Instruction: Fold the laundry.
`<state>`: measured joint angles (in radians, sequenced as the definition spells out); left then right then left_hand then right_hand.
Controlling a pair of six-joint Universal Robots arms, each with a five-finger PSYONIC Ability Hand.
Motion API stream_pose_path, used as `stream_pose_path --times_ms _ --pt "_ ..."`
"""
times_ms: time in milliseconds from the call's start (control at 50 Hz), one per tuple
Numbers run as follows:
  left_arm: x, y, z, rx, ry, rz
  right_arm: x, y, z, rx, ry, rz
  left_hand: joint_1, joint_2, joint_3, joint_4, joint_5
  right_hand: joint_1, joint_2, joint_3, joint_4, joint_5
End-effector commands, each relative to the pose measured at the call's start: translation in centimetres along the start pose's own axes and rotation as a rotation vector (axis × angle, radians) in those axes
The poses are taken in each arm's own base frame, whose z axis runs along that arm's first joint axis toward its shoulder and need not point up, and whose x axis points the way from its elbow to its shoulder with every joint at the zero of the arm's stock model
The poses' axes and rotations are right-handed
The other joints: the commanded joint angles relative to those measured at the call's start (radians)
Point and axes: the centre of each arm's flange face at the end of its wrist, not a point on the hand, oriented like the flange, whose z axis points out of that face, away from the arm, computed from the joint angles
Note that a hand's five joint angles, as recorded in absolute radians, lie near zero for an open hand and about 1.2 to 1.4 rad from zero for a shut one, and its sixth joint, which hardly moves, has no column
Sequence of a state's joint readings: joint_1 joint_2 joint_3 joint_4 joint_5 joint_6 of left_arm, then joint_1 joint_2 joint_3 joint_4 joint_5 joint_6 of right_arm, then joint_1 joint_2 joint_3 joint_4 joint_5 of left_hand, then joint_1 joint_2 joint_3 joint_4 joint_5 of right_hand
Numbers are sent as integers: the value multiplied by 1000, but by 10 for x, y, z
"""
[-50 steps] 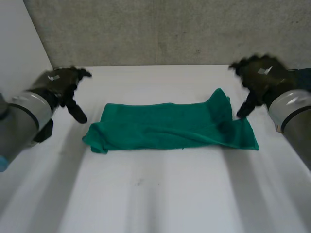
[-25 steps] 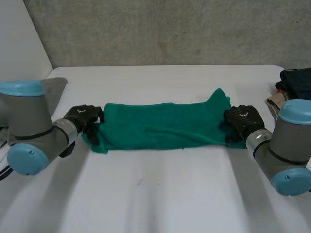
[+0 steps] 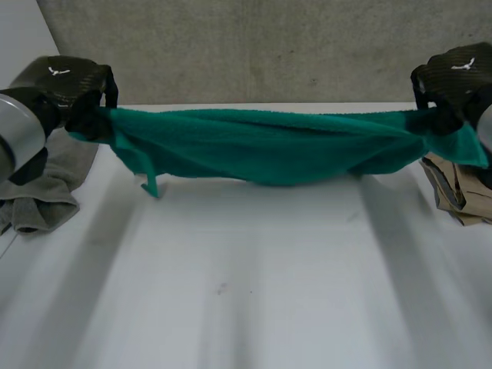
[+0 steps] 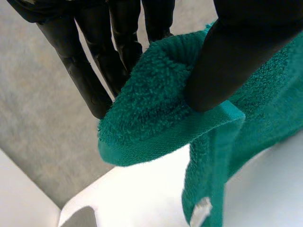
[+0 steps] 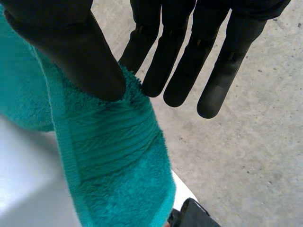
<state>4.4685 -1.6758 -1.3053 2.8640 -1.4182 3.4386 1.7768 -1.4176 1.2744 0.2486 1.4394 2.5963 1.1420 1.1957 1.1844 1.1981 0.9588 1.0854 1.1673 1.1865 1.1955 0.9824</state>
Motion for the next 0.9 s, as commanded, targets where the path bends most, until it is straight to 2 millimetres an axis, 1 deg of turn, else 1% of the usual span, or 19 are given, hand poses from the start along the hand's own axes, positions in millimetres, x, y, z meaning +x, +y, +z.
stream_pose_path --times_ms 20,80,140,220,240,300,340,380,400,480,520,620,680,700,760,800,840,860,900 --pt "14 27 -6 -112 75 123 -15 19 0 -141 -131 -29 254 201 212 198 263 311 229 210 201 239" --pt "19 42 5 -140 82 155 -26 36 9 -186 -167 -44 254 201 212 198 263 311 229 210 201 239" --pt "19 61 30 -146 51 187 -39 59 30 -222 -184 -43 254 201 212 198 263 311 229 210 201 239" --pt "6 56 69 -18 -68 219 -53 69 61 -169 -127 -22 254 201 212 198 263 311 229 210 201 239" --pt "-2 44 82 58 -132 223 -50 64 76 -111 -62 -9 254 201 212 198 263 311 229 210 201 239" --pt "-15 18 95 190 -227 225 -36 44 94 13 70 23 254 201 212 198 263 311 229 210 201 239" --pt "-24 -10 100 323 -299 218 -17 16 105 172 197 72 254 201 212 198 263 311 229 210 201 239" --pt "-28 -30 100 422 -334 211 -4 -5 108 295 266 106 254 201 212 198 263 311 229 210 201 239" --pt "-32 -49 99 524 -361 206 7 -23 108 413 312 137 254 201 212 198 263 311 229 210 201 239" --pt "-36 -77 92 693 -397 221 19 -52 103 596 351 162 254 201 212 198 263 311 229 210 201 239" --pt "-37 -79 91 699 -399 227 18 -55 101 605 341 156 254 201 212 198 263 311 229 210 201 239" --pt "-35 -52 88 578 -345 228 6 -42 96 528 267 139 254 201 212 198 263 311 229 210 201 239" --pt "-25 -19 86 455 -263 218 -11 -20 93 421 177 132 254 201 212 198 263 311 229 210 201 239" --pt "-18 1 83 387 -219 215 -22 -5 92 361 126 129 254 201 212 198 263 311 229 210 201 239" --pt "-5 30 76 300 -155 210 -40 21 88 247 45 128 254 201 212 198 263 287 205 186 177 216" --pt "5 50 67 254 -112 218 -59 50 82 129 -32 128 254 201 212 198 263 -251 -333 -352 -361 -322" --pt "9 56 61 252 -96 228 -71 67 78 56 -81 137 254 201 212 198 263 -586 -668 -687 -696 -658" --pt "13 57 54 271 -88 244 -81 79 74 -5 -131 151 254 201 212 198 263 -739 -821 -840 -849 -811" --pt "15 54 48 300 -86 255 -91 90 73 -53 -168 164 254 201 212 198 263 -793 -875 -894 -903 -865"
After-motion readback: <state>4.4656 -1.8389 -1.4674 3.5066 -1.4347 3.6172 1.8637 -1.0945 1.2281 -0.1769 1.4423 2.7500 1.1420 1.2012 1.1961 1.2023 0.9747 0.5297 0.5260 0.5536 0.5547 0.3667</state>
